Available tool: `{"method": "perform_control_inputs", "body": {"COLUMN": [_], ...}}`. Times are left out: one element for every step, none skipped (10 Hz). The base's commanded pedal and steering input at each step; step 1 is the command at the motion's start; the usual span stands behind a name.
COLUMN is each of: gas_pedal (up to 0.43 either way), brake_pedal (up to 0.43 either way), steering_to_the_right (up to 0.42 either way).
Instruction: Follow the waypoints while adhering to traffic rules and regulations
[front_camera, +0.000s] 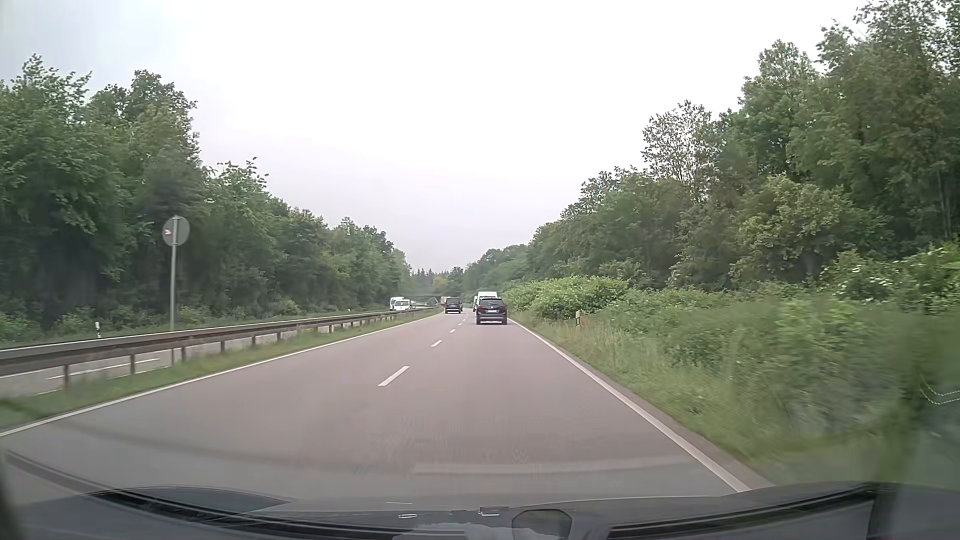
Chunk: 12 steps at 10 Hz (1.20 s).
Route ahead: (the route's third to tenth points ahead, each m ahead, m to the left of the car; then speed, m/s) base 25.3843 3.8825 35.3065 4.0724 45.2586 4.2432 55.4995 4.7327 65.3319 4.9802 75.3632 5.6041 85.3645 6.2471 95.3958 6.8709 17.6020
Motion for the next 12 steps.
{"method": "perform_control_inputs", "body": {"gas_pedal": [0.169,0.169,0.169,0.169,0.169,0.169,0.169,0.169,0.169,0.169,0.169,0.169], "brake_pedal": [0.000,0.000,0.000,0.000,0.000,0.000,0.000,0.000,0.000,0.000,0.000,0.000], "steering_to_the_right": [-0.003,-0.004,-0.004,-0.005,-0.006,-0.006,-0.007,-0.008,-0.008,-0.008,-0.008,-0.008]}}
